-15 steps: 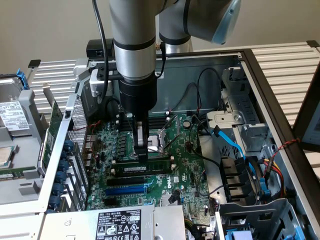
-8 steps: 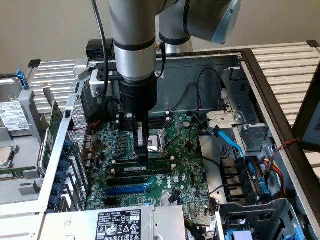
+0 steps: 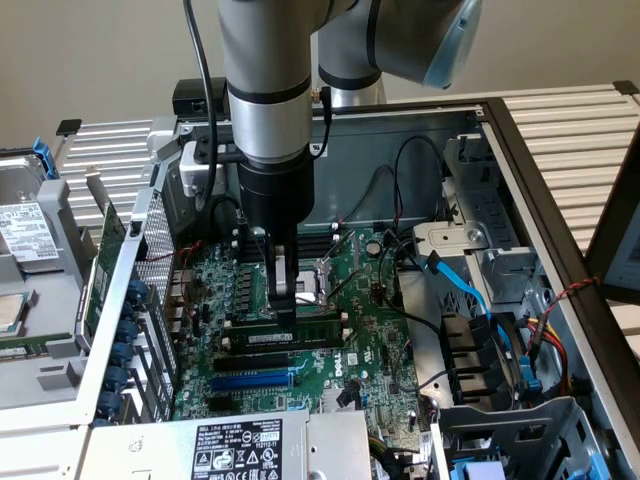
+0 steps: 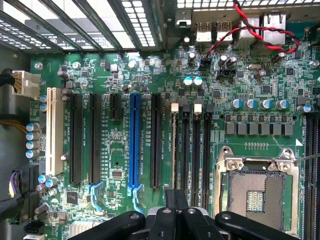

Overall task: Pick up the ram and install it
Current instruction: 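Press down the ram until it locks into place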

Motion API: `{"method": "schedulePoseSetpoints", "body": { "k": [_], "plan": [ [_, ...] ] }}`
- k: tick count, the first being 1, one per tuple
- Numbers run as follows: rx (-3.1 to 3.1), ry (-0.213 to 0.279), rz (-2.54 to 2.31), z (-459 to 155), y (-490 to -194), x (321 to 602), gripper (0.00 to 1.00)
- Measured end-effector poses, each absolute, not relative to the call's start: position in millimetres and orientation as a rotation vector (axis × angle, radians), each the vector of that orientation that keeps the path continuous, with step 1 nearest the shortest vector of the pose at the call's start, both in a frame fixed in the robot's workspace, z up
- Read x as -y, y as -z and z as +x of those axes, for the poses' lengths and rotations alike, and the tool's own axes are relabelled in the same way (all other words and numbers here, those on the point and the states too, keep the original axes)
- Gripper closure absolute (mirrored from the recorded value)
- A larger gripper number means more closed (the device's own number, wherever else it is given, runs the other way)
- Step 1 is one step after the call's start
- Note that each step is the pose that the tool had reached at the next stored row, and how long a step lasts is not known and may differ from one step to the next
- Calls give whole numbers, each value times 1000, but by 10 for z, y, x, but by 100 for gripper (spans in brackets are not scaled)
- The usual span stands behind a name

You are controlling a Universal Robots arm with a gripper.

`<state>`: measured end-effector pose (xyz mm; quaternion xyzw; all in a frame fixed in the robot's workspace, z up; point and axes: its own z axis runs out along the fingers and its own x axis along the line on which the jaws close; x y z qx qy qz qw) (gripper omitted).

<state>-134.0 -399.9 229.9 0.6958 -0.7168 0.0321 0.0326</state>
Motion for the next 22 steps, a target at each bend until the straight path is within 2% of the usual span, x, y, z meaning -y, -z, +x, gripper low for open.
{"method": "schedulePoseSetpoints", "body": {
  "k": [22],
  "plan": [
    [2214, -84, 2149, -1339, -2267, 4028, 89]
  ]
}}
